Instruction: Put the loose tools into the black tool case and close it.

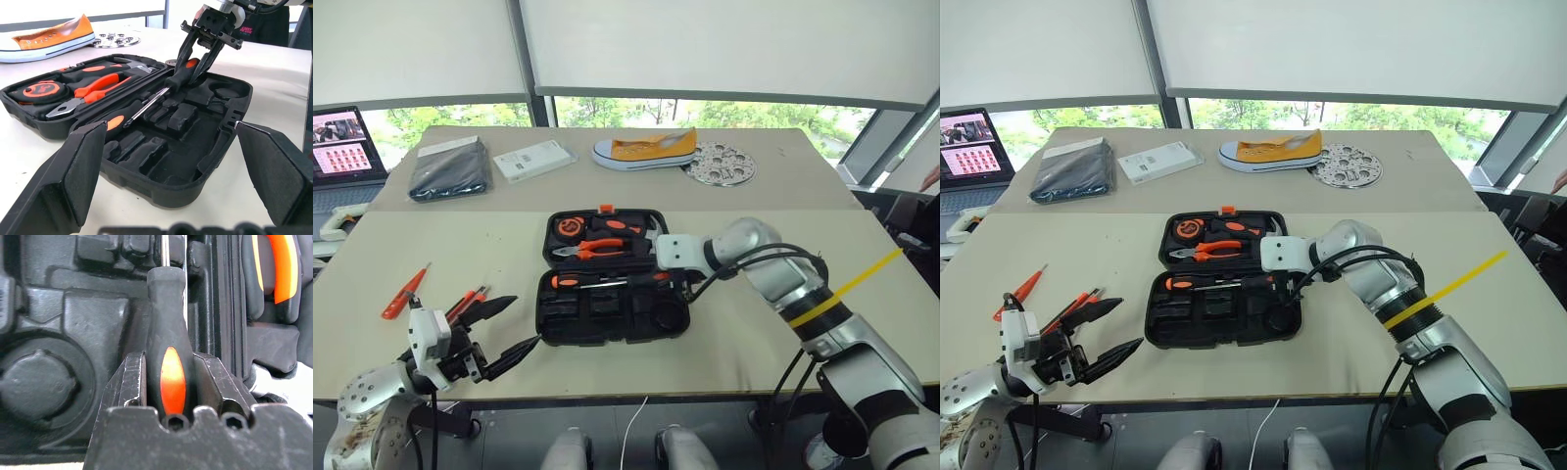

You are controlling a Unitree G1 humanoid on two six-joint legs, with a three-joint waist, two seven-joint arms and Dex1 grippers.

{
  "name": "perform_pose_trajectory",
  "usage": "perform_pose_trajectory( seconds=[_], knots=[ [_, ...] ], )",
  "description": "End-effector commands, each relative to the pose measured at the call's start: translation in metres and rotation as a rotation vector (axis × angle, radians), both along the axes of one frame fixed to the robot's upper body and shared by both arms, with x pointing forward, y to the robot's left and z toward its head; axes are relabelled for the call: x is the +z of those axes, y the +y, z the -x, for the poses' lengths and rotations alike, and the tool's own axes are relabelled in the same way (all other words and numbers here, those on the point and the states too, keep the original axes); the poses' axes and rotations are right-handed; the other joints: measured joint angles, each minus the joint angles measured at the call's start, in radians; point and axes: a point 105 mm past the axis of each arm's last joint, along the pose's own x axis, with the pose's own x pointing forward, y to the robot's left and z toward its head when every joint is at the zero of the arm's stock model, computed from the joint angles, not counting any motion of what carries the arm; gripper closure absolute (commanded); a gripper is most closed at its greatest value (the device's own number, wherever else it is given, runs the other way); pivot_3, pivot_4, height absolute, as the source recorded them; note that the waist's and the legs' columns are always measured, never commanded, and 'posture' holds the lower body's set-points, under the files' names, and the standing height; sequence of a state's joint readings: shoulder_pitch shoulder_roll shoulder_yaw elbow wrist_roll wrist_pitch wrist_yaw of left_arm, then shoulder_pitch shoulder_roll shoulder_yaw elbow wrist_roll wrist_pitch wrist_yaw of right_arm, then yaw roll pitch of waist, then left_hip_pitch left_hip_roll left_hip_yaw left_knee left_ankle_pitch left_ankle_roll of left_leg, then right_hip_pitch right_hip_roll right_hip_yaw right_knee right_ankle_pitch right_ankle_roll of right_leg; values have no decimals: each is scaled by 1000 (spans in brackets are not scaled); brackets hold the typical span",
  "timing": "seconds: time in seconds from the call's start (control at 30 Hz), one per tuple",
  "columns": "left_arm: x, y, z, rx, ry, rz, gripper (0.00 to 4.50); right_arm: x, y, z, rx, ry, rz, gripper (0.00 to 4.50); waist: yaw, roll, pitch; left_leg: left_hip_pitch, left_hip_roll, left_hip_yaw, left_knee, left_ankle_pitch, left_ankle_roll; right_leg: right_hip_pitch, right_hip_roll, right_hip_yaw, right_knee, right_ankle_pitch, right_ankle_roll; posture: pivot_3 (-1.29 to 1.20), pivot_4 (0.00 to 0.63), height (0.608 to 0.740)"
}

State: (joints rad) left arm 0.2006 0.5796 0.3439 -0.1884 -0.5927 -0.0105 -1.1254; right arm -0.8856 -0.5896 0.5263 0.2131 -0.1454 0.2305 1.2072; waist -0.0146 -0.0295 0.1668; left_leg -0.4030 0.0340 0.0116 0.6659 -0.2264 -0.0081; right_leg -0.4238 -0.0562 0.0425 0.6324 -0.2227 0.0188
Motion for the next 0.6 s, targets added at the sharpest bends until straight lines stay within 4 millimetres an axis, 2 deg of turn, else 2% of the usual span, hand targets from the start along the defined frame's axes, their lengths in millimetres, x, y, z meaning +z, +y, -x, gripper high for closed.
perform_pose_trajectory(
  seconds=[0.03,0.07,0.13,0.17,0.23,0.27,0.37,0.47,0.53,0.57,0.6],
  knots=[
    [8,-1,-2,-3,-47,-4,0,7,-1,3,-3,-10,-20,3477,0,0,0,0,0,0,0,0,0,0,0,0,0,0,0,0,150,740],
    [8,-1,-2,-2,-48,-5,0,6,-1,4,-5,0,-24,3477,-1,0,0,0,0,0,0,0,0,0,0,0,0,0,0,0,150,740],
    [8,-1,-3,-3,-49,-5,0,8,2,1,-4,-32,-61,2476,-1,0,0,-1,0,0,0,0,0,0,0,0,0,0,0,0,150,740],
    [8,-1,-3,-3,-50,-5,0,8,3,0,-6,-33,-68,2254,-1,0,0,0,0,0,0,0,0,0,0,0,0,0,0,0,150,740],
    [8,-1,-4,-6,-49,-6,0,10,3,-1,7,-47,-74,1469,-1,0,0,-1,0,0,0,0,0,0,0,0,0,0,0,0,150,740],
    [8,-1,-4,-6,-49,-6,0,13,3,0,21,-52,-81,1276,-1,0,0,-1,0,0,0,0,0,0,0,0,0,0,0,0,150,740],
    [7,0,-4,-3,-45,-8,0,38,6,13,139,-81,-153,325,-1,0,0,-1,0,0,0,0,0,-1,0,0,0,0,0,0,150,740],
    [7,2,-4,3,-42,-10,0,61,18,21,166,-19,-348,325,-2,0,0,-1,0,0,0,0,0,-1,0,0,0,0,0,0,150,740],
    [6,2,-5,6,-42,-12,0,60,22,22,155,31,-418,908,-4,0,0,-1,1,0,0,0,0,0,0,0,0,0,0,0,150,740],
    [6,2,-5,7,-42,-12,0,53,25,22,156,53,-429,1017,-4,0,0,0,1,0,0,0,0,0,1,0,0,0,0,0,150,740],
    [5,2,-6,8,-42,-13,0,48,28,22,158,66,-433,1382,-4,0,0,0,1,0,0,0,0,0,1,0,0,0,0,0,150,740]
  ],
)
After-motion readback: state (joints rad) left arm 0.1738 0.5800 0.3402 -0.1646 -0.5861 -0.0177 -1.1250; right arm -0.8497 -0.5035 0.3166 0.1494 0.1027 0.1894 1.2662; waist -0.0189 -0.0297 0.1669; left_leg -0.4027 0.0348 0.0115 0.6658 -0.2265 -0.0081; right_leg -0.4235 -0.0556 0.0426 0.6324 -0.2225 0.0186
